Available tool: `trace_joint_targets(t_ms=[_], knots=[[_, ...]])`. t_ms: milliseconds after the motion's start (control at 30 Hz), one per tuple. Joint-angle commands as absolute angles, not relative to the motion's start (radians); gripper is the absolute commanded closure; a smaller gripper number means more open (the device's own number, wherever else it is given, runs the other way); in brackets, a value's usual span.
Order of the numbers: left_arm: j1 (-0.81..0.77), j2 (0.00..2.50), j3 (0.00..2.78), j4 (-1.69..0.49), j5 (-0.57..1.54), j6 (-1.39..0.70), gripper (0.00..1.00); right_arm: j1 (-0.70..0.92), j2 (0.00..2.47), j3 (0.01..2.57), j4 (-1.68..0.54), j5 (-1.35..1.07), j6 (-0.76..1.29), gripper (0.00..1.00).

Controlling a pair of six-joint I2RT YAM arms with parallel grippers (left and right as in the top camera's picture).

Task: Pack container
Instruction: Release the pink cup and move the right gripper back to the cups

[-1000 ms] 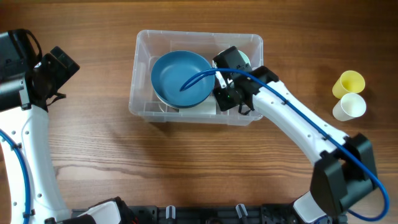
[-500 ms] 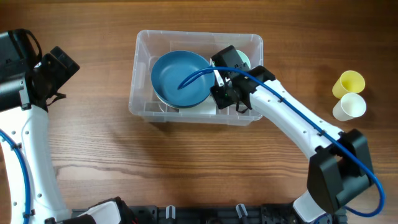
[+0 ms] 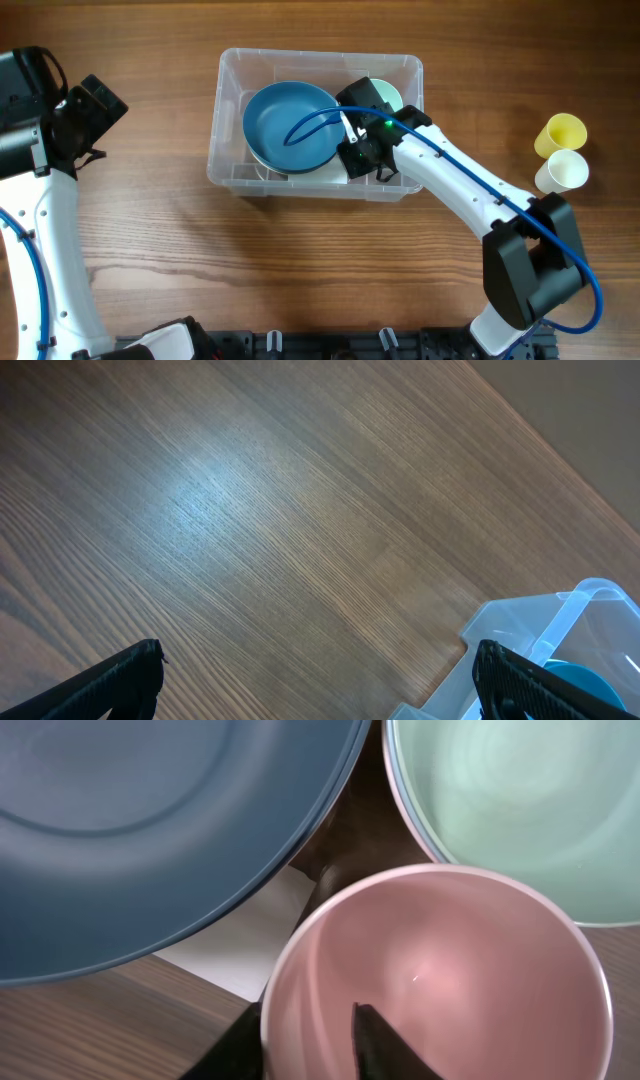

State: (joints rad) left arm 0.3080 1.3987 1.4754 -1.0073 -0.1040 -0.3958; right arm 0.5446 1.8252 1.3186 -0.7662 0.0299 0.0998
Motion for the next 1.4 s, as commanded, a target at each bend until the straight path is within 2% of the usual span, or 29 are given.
trace_joint_targets(t_ms=[0, 33, 167, 667, 833, 933, 1100, 1167, 1367], knots=[[0.313, 1.390, 1.488, -1.008, -0.103, -0.405, 0.00, 0.545, 1.835, 1.334, -0.766, 0.021, 0.101, 0.60], [0.313, 1.390, 1.488, -1.008, -0.103, -0.405, 0.00, 0.545, 1.835, 1.334, -0.764, 0.021, 0.101, 0.57], [0.313, 1.390, 1.488, -1.008, -0.103, -0.405, 0.00, 0.545, 1.834, 1.335, -0.760, 0.021, 0.101, 0.51], [0.313, 1.390, 1.488, -1.008, -0.103, -0.405, 0.00, 0.544, 1.696, 1.426, -0.749, 0.022, 0.096, 0.50], [0.313, 1.390, 1.488, -1.008, -0.103, -0.405, 0.00, 0.511, 1.571, 1.511, -0.847, 0.048, 0.098, 0.48], [0.313, 1.390, 1.488, -1.008, -0.103, -0.405, 0.00, 0.463, 1.502, 1.531, -0.927, 0.111, 0.108, 0.39], [0.313, 1.390, 1.488, -1.008, -0.103, -0.405, 0.00, 0.271, 1.404, 1.531, -1.079, 0.196, 0.108, 0.35], [0.313, 1.390, 1.488, -1.008, -0.102, -0.405, 0.00, 0.149, 1.391, 1.531, -1.132, 0.195, 0.104, 0.34], [0.313, 1.390, 1.488, -1.008, -0.103, -0.405, 0.00, -0.159, 1.425, 1.530, -1.183, 0.156, 0.079, 0.32]])
